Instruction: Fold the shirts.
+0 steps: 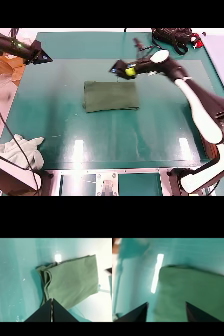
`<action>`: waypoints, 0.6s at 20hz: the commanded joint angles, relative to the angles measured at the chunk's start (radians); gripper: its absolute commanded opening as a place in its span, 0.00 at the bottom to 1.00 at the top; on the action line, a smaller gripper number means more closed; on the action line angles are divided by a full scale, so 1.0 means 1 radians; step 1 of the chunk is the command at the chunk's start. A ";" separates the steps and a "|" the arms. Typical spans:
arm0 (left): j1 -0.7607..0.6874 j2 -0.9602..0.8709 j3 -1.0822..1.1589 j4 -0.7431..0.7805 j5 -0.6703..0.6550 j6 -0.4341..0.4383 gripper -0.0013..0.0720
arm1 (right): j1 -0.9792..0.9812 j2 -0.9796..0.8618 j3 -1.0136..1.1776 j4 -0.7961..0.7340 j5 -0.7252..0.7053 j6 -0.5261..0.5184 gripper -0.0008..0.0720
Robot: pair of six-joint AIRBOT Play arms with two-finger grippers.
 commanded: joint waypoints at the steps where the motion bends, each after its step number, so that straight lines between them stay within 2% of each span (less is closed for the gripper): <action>1: 0.002 0.001 0.001 0.001 0.003 0.003 0.05 | -0.215 0.008 -0.052 -0.062 0.198 0.021 0.82; 4: 0.002 0.001 0.001 0.035 0.013 0.003 0.05 | -0.301 -0.020 -0.190 -0.061 0.220 -0.004 0.82; 8: 0.002 0.001 0.001 0.095 0.031 0.003 0.05 | -0.273 -0.099 -0.250 -0.036 0.214 -0.048 0.82; 12: 0.002 0.001 0.001 0.100 0.032 0.003 0.05 | -0.174 -0.141 -0.246 0.161 0.149 -0.127 0.82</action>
